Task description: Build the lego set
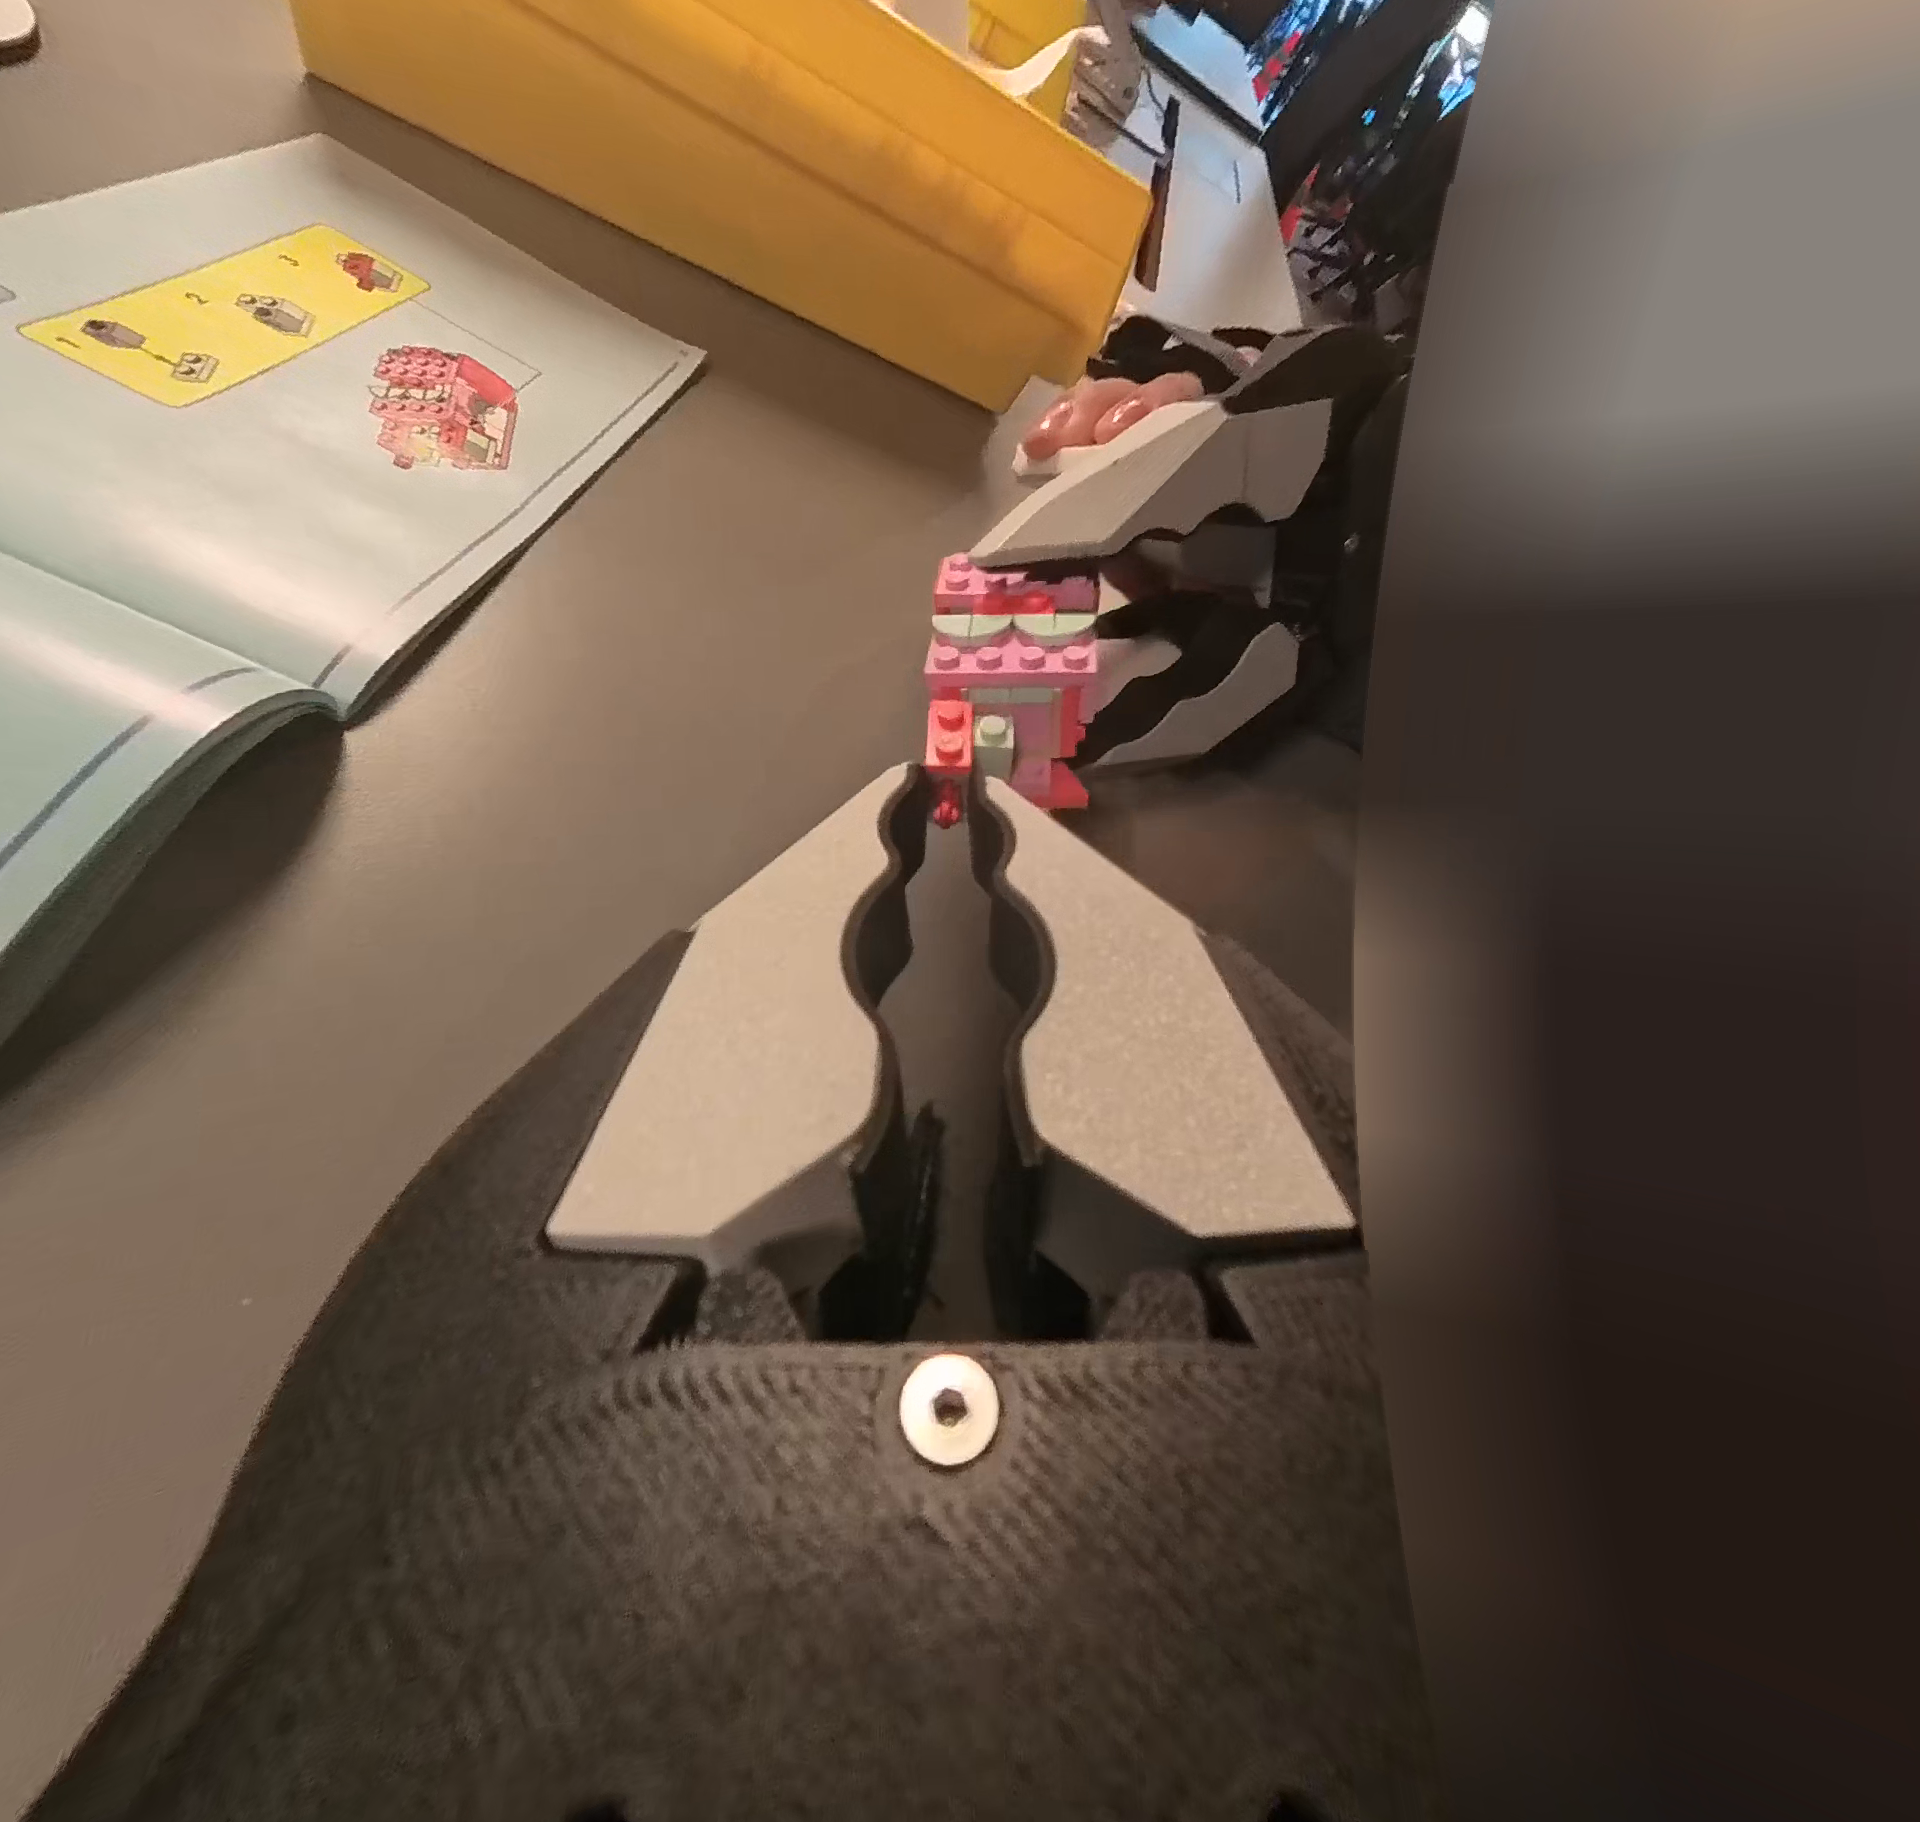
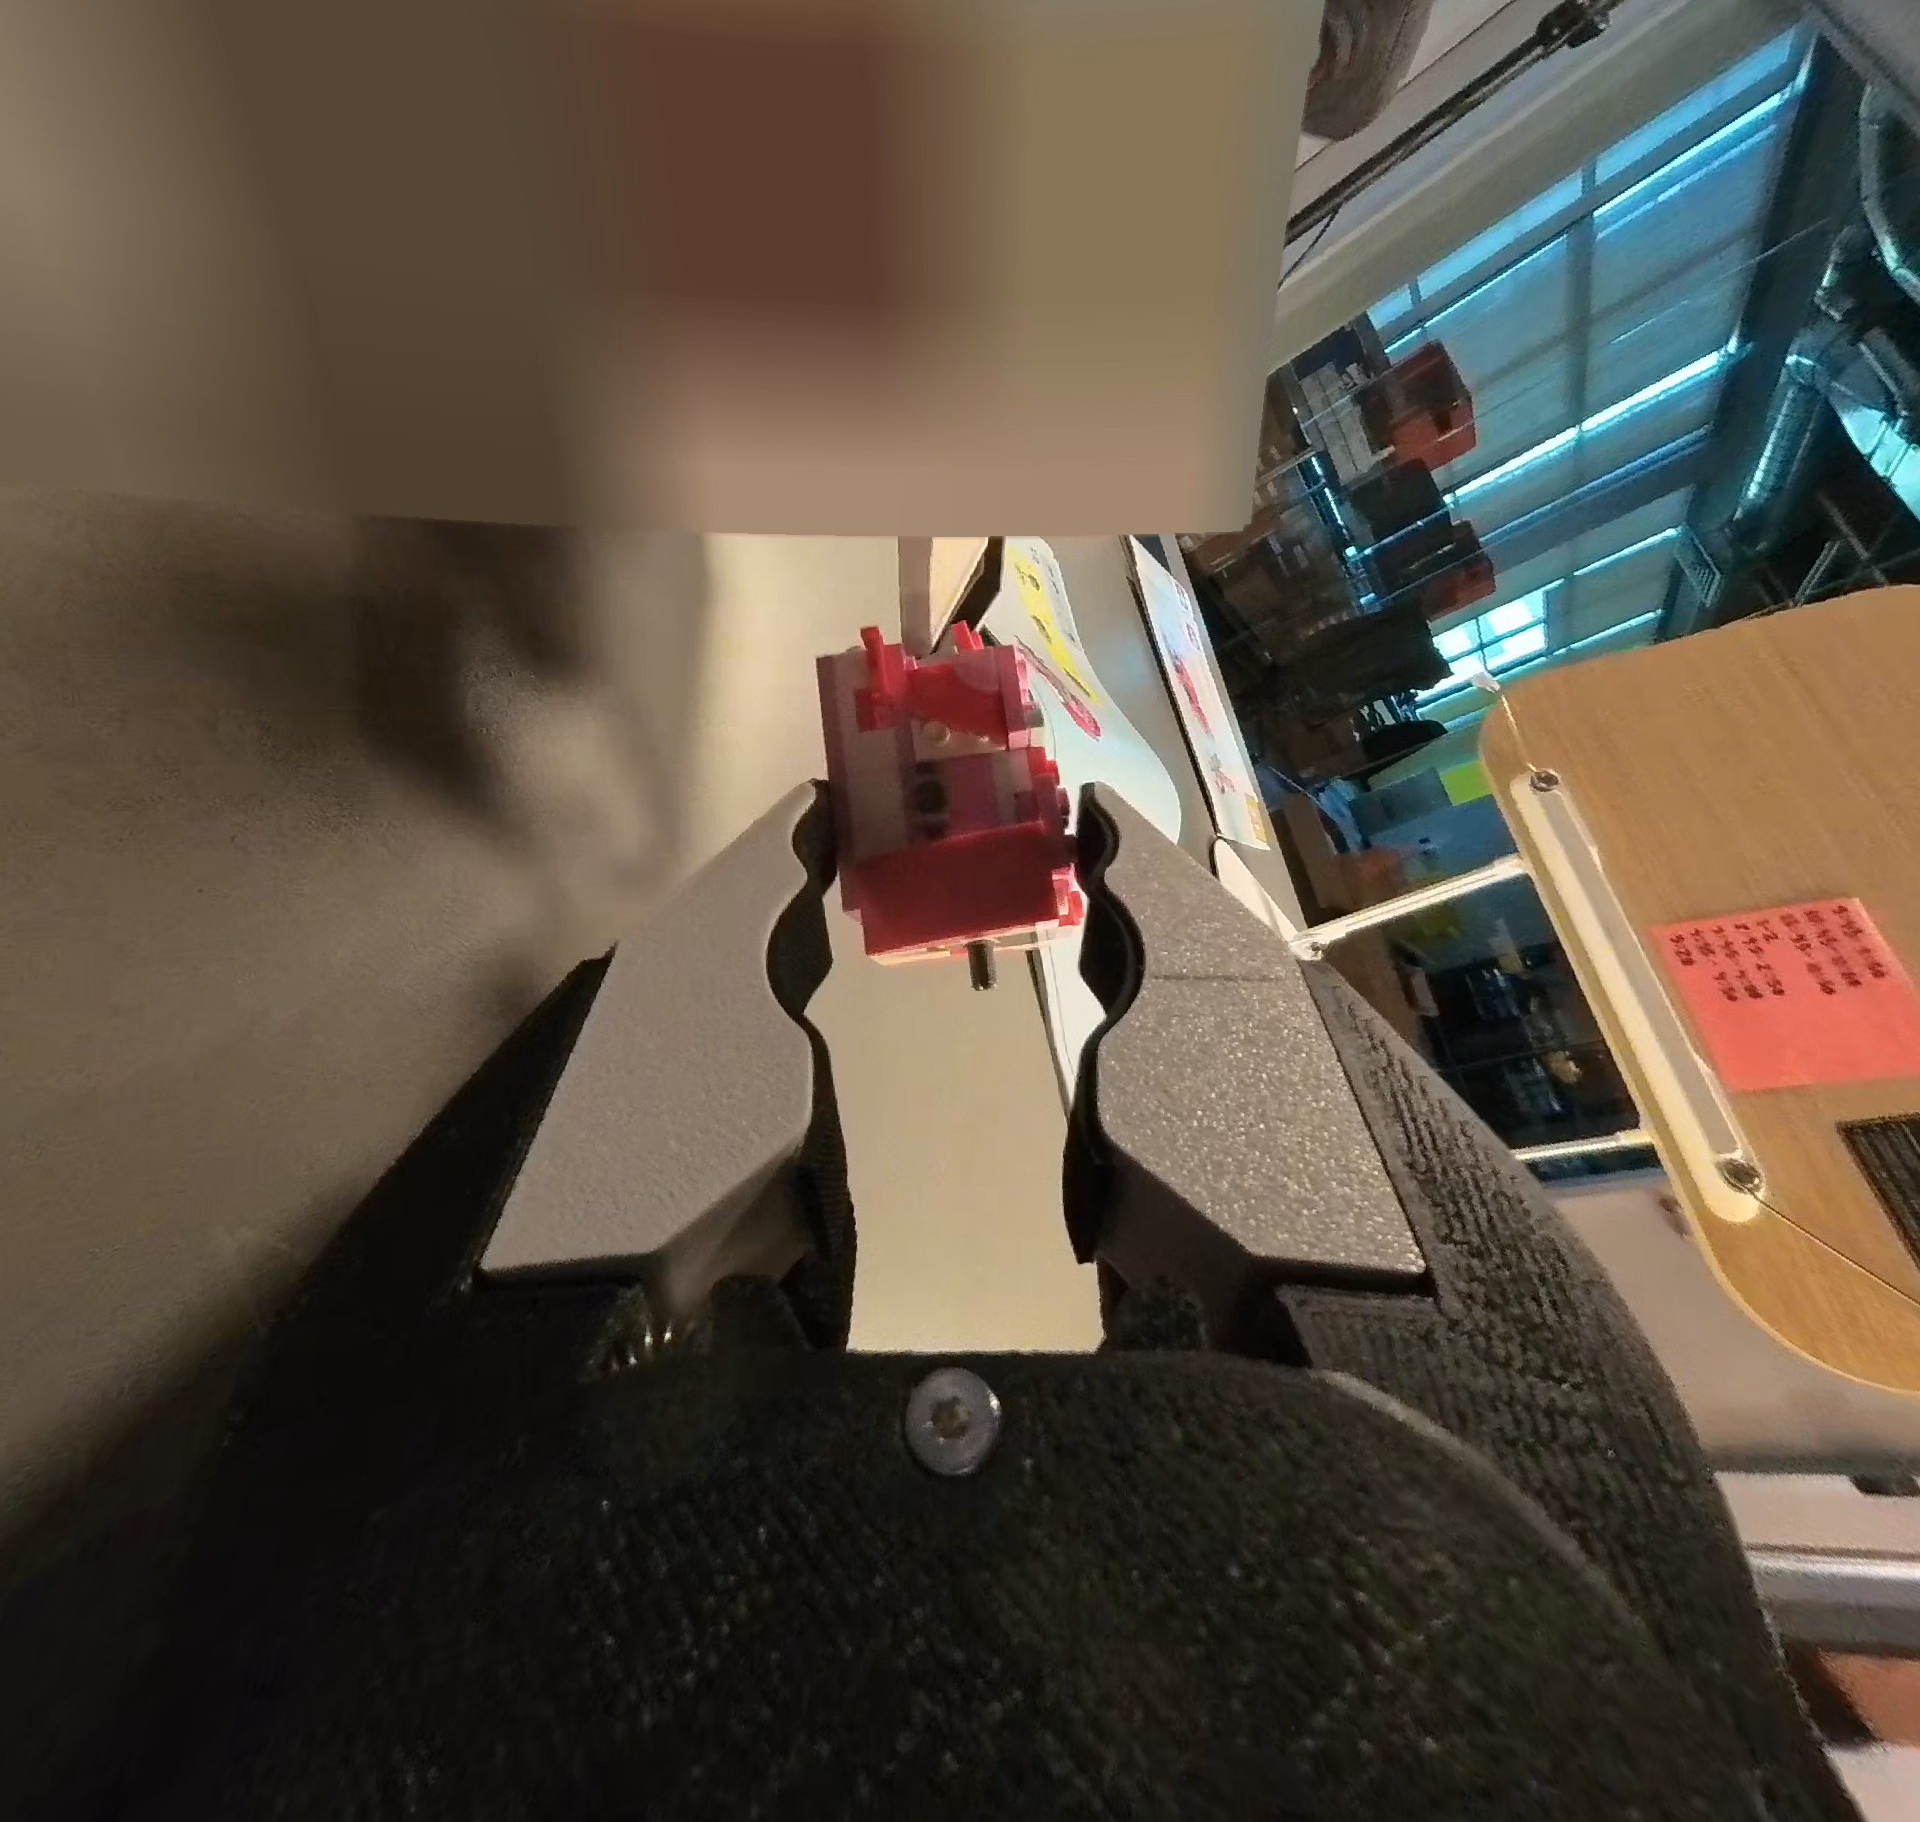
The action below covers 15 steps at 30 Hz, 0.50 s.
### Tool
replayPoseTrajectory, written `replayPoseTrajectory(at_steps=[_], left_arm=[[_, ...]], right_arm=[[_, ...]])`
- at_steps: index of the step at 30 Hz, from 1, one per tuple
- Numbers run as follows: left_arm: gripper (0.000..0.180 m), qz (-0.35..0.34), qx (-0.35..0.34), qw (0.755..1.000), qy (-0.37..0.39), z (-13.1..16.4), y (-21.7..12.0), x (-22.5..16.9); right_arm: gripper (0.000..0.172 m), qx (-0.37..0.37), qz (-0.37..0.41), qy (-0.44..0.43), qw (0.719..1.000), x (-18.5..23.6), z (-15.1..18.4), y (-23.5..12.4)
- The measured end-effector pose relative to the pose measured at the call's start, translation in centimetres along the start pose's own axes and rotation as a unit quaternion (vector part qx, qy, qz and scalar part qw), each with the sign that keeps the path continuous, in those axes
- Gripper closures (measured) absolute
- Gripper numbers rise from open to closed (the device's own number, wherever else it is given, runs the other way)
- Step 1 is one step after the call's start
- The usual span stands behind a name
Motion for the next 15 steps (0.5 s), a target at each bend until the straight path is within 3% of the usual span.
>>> replayPoseTrajectory(at_steps=[9, 15], left_arm=[[0.174, -0.039, 0.032, 0.998, 0.043, 0.16, 0.15, -0.24], [0.174, -0.036, 0.049, 0.998, 0.023, 0.36, -0.02, -0.2]], right_arm=[[0.127, 0.009, -0.013, -0.003, 1.0, 0.33, 0.12, 0.18], [0.127, 0.016, 0.003, -0.083, 0.996, 0.97, -0.24, 0.32]])
Point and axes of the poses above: each gripper's, where its closed fingertips meet, y out along the fingers, z out of its underside, x = y × z across the jaws, the point moved 7 cm from there along -y, back along the fingers, and after that the axes turned 5 degrees about z, right-handed, at the moved point
